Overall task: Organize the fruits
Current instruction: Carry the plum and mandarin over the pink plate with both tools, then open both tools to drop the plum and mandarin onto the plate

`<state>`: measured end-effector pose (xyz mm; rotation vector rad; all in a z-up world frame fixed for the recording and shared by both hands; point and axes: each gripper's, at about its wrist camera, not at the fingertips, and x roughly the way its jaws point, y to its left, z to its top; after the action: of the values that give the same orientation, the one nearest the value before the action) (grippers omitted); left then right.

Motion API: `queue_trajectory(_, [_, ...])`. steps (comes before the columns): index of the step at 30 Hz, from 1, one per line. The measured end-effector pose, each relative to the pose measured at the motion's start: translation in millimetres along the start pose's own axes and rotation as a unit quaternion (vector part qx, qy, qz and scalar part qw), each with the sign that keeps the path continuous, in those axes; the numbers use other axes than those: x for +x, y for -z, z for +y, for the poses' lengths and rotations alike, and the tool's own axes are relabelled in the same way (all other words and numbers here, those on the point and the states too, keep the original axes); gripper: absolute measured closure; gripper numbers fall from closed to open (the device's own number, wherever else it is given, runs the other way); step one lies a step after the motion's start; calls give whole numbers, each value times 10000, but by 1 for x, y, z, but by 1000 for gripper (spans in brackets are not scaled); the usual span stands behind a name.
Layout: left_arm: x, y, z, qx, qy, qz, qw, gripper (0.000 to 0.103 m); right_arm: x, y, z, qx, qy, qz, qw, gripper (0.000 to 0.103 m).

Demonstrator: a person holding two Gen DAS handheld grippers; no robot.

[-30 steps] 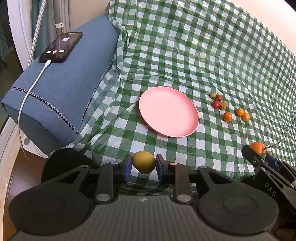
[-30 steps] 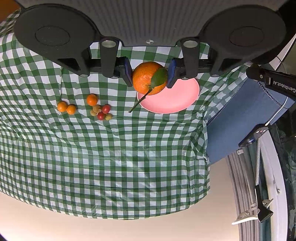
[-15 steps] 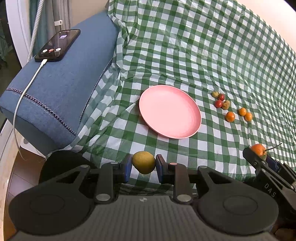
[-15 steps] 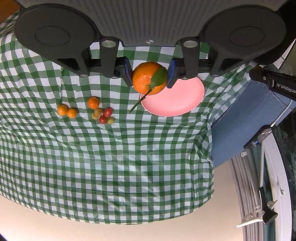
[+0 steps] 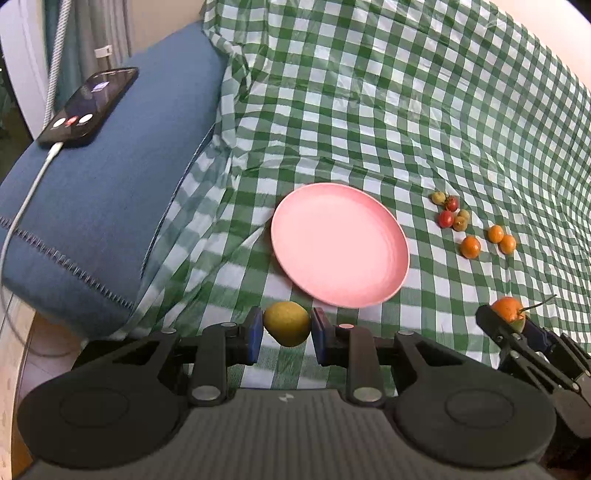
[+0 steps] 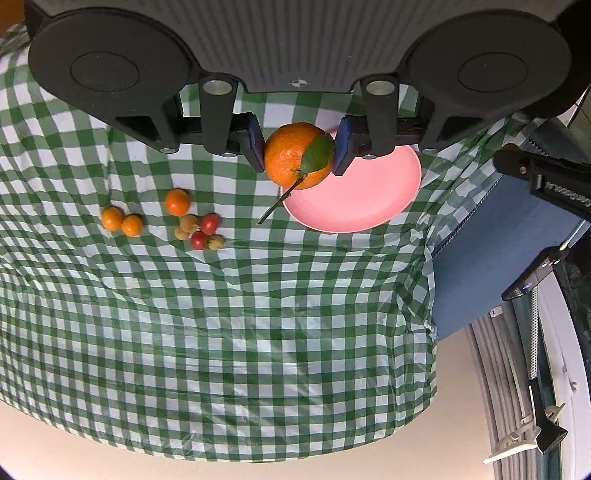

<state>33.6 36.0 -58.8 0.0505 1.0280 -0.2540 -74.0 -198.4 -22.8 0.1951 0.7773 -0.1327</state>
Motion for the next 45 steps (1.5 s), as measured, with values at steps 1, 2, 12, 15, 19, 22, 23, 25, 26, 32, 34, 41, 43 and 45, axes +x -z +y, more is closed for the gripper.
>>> queue_trajectory(1, [5, -4, -2, 18, 14, 5, 10000, 72, 6, -2, 0, -11, -12, 12, 10000, 63])
queue_trajectory(2, [10, -8, -4, 41, 11, 6, 10000, 72, 12, -3, 0, -20, -30, 30, 10000, 63])
queue_trajectory(12, [101, -45, -19, 158, -89, 521, 9985, 72, 94, -3, 10, -335, -119, 457, 9983, 63])
queue_trajectory(15, [122, -52, -23, 217, -114, 631, 9977, 72, 116, -1, 14, -443, -147, 578, 9972, 63])
queue_trajectory(19, [146, -58, -28, 342, -162, 726, 9966, 72, 139, 1, 18, -534, -197, 697, 9959, 63])
queue_trajectory(22, [162, -61, -31, 423, -171, 814, 9956, 72, 151, 4, 19, -640, -188, 738, 9950, 63])
queue_trajectory(23, [166, -62, -32, 451, -184, 843, 9952, 72, 155, 4, 19, -672, -178, 752, 9947, 63])
queue_trajectory(25, [177, -64, -35, 534, -229, 905, 9942, 72, 163, 5, 20, -748, -135, 797, 9939, 63])
queue_trajectory(26, [180, -65, -36, 574, -245, 924, 9938, 72, 166, 4, 21, -817, -98, 806, 9933, 62])
queue_trajectory(32, [147, -73, -35, 726, -412, 70, 9965, 0, 149, -10, 25, -1152, -60, 353, 9927, 25])
queue_trajectory(34, [127, -70, -32, 814, -362, -103, 9960, 0, 134, -13, 24, -1161, -125, 337, 9926, 21])
queue_trajectory(41, [63, -13, -7, 609, -723, -5, 9955, 0, 65, 10, 19, -297, -479, 872, 9946, 11])
queue_trajectory(43, [49, 6, 0, 475, -891, 84, 9949, 0, 50, 14, 21, -128, -563, 983, 9935, 8])
queue_trajectory(45, [35, 21, 7, 377, -931, 98, 9949, 0, 38, 13, 21, 11, -548, 967, 9938, 7])
